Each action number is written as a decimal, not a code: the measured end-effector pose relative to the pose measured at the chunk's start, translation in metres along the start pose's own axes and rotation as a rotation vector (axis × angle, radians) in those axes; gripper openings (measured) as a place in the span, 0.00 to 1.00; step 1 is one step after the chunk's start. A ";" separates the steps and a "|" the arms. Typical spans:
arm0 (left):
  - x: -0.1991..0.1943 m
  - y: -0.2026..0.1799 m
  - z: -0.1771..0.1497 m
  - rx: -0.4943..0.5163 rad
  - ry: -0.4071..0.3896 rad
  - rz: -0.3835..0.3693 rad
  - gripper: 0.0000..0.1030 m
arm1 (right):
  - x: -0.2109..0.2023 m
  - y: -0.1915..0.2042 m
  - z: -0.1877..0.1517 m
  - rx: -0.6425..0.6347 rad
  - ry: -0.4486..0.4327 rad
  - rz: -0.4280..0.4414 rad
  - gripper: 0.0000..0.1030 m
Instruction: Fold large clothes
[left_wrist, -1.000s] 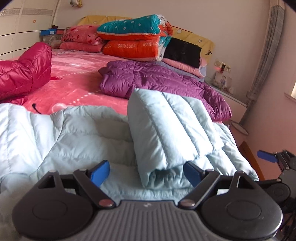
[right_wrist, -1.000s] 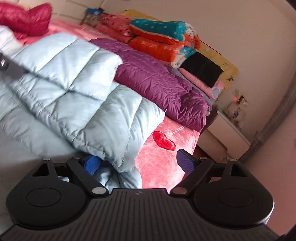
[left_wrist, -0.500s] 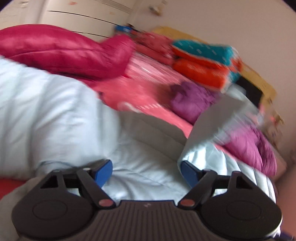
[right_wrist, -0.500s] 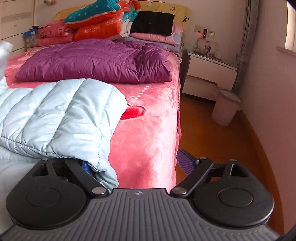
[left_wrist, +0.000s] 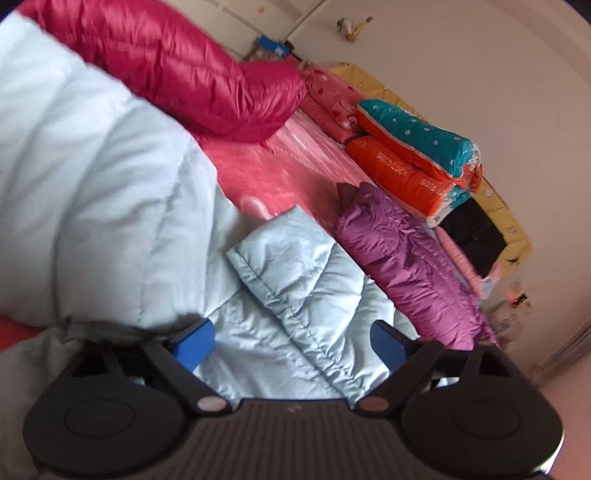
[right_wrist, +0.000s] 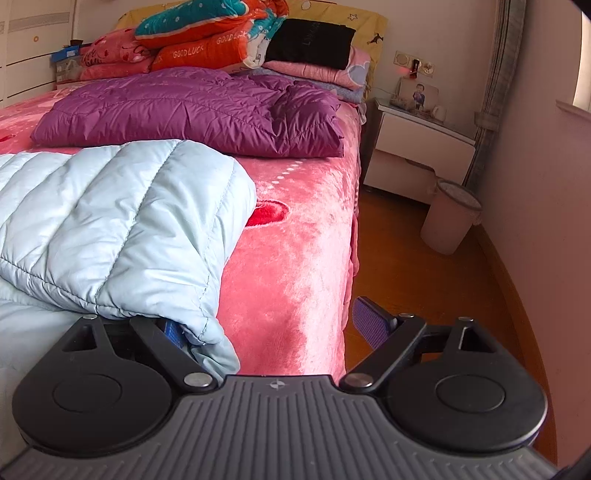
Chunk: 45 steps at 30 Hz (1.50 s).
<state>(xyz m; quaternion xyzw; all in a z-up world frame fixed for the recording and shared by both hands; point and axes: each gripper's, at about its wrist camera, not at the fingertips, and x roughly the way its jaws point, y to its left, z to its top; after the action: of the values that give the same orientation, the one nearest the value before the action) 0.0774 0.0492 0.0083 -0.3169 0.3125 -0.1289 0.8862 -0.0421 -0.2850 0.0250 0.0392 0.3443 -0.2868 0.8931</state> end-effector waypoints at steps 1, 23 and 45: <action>0.003 0.001 0.002 -0.013 0.005 -0.012 0.88 | 0.000 0.000 0.000 0.001 0.002 0.002 1.00; 0.041 0.005 0.027 0.041 0.060 -0.031 0.07 | 0.008 0.007 -0.002 -0.056 -0.013 0.026 1.00; -0.026 -0.003 0.005 0.225 0.009 0.089 0.34 | 0.006 0.007 0.000 -0.064 0.002 0.031 1.00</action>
<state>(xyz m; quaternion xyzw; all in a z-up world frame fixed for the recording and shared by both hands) 0.0604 0.0600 0.0256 -0.2009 0.3135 -0.1252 0.9196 -0.0350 -0.2817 0.0201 0.0162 0.3538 -0.2615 0.8979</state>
